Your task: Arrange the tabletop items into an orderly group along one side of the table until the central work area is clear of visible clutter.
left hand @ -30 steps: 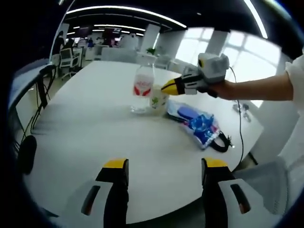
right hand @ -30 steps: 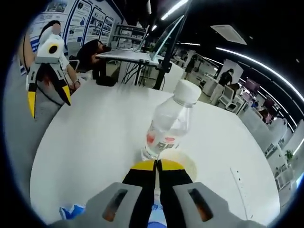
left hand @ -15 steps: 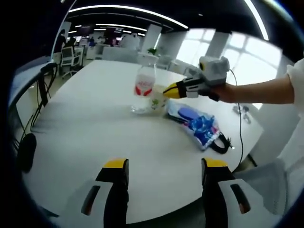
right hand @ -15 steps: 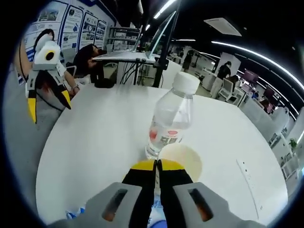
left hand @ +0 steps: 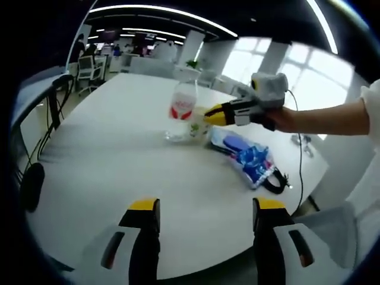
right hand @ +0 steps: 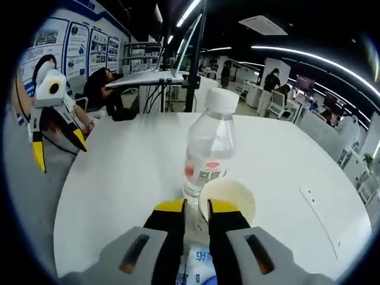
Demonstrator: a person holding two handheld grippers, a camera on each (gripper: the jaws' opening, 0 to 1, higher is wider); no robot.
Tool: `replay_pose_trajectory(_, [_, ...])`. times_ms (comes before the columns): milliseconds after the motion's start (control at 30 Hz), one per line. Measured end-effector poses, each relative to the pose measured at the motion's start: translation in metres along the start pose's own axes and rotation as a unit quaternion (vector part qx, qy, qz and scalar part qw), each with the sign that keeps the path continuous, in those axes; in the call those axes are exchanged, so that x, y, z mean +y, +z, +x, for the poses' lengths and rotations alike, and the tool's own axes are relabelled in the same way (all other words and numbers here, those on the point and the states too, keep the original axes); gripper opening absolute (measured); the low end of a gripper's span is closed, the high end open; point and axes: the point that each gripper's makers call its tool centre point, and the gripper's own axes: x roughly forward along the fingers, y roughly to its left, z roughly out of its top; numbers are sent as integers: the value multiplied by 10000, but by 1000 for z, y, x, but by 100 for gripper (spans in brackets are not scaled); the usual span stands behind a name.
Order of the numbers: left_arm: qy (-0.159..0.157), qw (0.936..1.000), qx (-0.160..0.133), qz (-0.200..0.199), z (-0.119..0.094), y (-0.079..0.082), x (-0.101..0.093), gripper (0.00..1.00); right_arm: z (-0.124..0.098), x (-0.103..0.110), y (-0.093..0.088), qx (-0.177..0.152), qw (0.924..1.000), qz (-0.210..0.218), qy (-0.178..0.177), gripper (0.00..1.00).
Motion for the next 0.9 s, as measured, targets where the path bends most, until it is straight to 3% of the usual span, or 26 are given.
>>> replay_pose_trajectory(167, [0, 9999, -75, -145, -1, 3, 0, 61, -6, -8, 5, -71, 9997, 209, -145, 32])
replay_pose_trajectory(333, [-15, 9999, -71, -147, -1, 3, -1, 62, -12, -11, -1, -10, 9992, 337, -214, 35])
replay_pose_trajectory(433, [-42, 10000, -41, -68, -1, 2, -3, 62, -19, -12, -3, -71, 9969, 702, -340, 39])
replay_pose_trajectory(567, [-78, 9998, -4, 163, 0, 1, -8, 62, -24, -22, -8, -182, 9875, 1418, -657, 54])
replay_pose_trajectory(800, [-79, 9994, 31, 322, 2, 1, -6, 64, -43, -20, -16, -481, 9752, 1968, -895, 57])
replay_pose_trajectory(900, [-175, 9967, 109, 789, 4, -2, -16, 64, -54, -12, -21, -411, 9727, 2056, -993, 57])
